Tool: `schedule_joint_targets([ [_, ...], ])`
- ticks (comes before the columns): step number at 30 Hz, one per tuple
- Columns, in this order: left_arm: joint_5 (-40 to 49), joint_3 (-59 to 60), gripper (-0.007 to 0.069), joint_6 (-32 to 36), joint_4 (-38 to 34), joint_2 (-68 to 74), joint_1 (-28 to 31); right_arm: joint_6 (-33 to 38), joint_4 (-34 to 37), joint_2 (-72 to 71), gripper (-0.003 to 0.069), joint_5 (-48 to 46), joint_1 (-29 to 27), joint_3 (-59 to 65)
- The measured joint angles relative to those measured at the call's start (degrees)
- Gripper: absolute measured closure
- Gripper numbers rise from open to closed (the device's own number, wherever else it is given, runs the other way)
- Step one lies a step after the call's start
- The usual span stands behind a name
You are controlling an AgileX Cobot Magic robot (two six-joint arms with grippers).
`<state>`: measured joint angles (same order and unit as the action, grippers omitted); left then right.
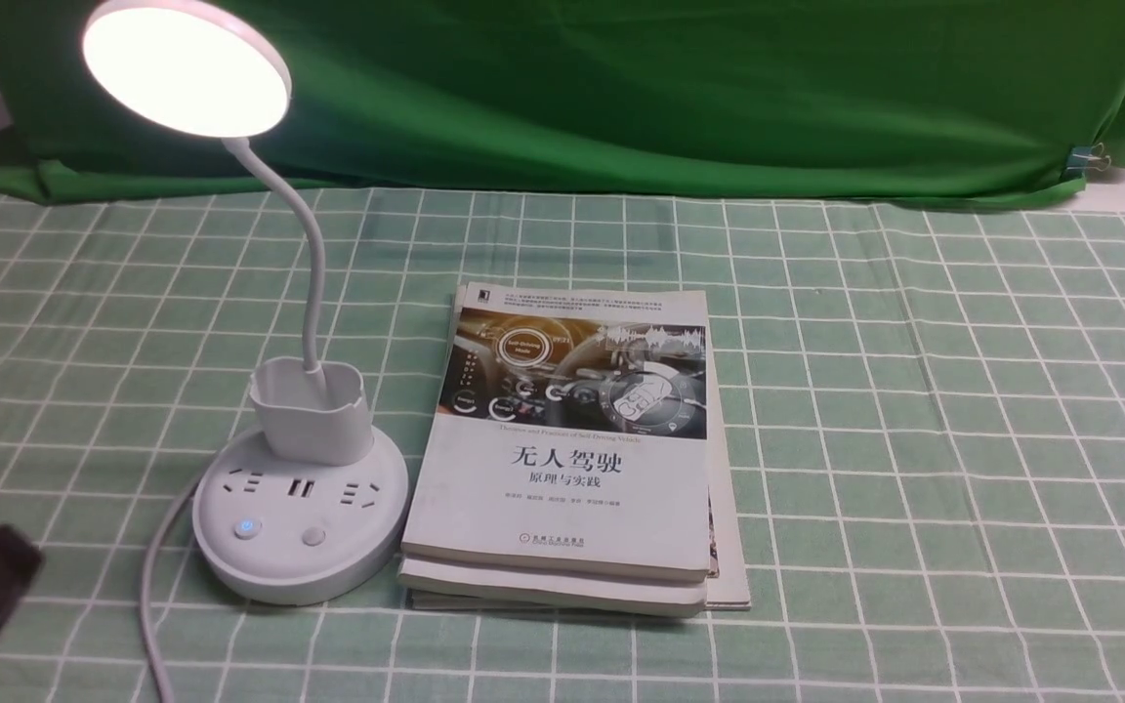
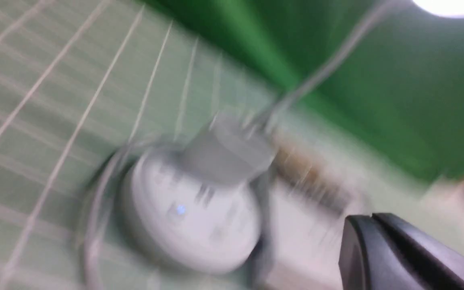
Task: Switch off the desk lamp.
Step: Use the left arm to press the button switch on the lamp holder
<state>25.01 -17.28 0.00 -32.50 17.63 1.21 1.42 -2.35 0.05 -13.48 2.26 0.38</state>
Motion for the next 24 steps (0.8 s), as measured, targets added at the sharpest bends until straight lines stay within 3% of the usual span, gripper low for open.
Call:
schedule_joint_targets([
  [6, 18.79, -13.54, 0.0624, 10.35, 7.61, 24.43, 0.00, 0.00, 0.00, 0.00, 0.0417, 0.00, 0.00, 0.00],
  [11, 22.39, -19.90, 0.0624, 13.40, 9.34, 41.08, -1.61, 0.00, 0.00, 0.00, 0.0417, 0.00, 0.00, 0.00],
  [18, 23.68, -29.45, 0.0624, 12.80, 11.44, 55.95, -11.23, 0.00, 0.00, 0.00, 0.0417, 0.00, 0.00, 0.00],
  [24, 29.23, -37.55, 0.0624, 6.38, 19.00, 63.82, -17.99, 0.00, 0.00, 0.00, 0.0417, 0.00, 0.00, 0.00],
])
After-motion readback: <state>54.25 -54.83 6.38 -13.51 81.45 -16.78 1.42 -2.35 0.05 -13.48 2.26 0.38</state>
